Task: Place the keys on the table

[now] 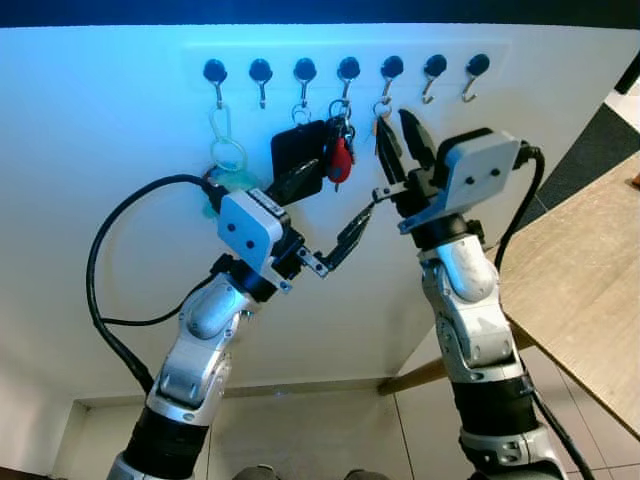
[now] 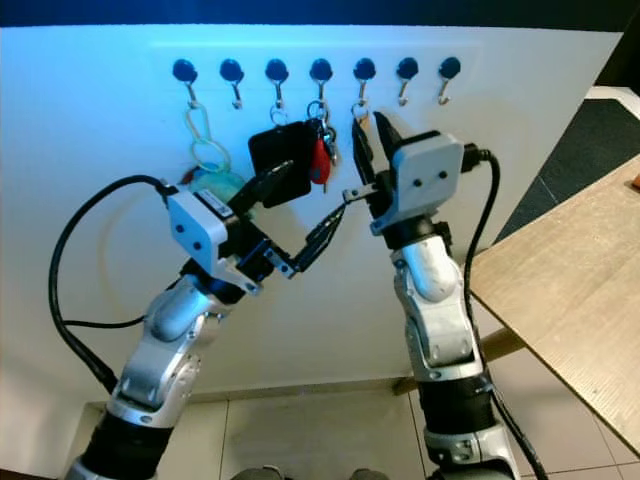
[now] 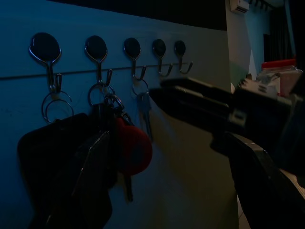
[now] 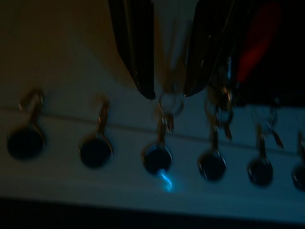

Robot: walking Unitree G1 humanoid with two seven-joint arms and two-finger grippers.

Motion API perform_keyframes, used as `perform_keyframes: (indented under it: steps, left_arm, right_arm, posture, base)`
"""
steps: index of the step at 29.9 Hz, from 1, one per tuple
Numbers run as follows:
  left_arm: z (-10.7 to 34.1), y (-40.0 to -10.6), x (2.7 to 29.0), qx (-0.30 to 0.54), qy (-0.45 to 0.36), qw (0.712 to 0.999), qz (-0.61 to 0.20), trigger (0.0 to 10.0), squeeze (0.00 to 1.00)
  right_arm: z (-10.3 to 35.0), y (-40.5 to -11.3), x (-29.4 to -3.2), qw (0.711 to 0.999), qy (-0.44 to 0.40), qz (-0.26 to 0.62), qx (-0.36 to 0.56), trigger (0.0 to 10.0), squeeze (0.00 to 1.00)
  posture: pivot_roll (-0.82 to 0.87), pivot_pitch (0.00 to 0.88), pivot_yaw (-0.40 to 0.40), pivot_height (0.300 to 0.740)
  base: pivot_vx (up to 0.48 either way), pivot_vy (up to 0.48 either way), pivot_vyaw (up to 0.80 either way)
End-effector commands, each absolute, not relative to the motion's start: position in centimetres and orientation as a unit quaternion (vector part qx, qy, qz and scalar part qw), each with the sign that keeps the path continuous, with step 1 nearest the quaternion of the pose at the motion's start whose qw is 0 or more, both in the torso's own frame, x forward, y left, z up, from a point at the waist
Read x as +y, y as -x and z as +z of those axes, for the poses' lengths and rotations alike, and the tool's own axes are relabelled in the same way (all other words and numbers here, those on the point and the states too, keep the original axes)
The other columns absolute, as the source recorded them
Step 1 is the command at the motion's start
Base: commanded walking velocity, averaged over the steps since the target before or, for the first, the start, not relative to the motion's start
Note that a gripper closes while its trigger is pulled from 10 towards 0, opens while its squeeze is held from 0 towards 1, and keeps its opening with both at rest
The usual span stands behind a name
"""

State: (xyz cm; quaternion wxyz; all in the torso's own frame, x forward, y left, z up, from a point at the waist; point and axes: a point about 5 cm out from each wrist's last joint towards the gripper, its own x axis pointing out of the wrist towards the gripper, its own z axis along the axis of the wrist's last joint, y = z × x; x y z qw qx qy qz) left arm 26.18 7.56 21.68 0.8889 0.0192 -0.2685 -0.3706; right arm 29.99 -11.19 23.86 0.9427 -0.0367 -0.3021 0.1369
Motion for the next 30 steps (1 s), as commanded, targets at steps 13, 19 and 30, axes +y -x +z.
perform_keyframes:
  steps: [13, 19, 30]
  left_arm:
    - [21.4, -26.3, 7.4, -0.258, -0.023, 0.891, -0.372, 10.0, 0.00]
    - [21.4, -26.4, 7.5, -0.259, -0.024, 0.891, -0.371, 10.0, 0.00]
    - [21.4, -26.4, 7.5, -0.261, -0.026, 0.892, -0.368, 10.0, 0.00]
  right_arm:
    - [22.0, -30.2, -12.3, 0.951, 0.046, 0.108, -0.288, 10.0, 1.00]
    - [21.8, -30.6, -12.0, 0.950, 0.041, 0.117, -0.286, 10.0, 0.00]
    - [22.6, -31.5, -10.9, 0.941, 0.031, 0.156, -0.299, 10.0, 0.00]
  posture:
    - [0.05, 0.092, -0.027, 0.740]
    - [0.05, 0.091, -0.027, 0.740]
    - [0.05, 0.082, -0.029, 0.740]
  base:
    - [0.000, 0.000, 0.00]
    - [0.000, 0.000, 0.00]
    - [0.000, 0.000, 0.00]
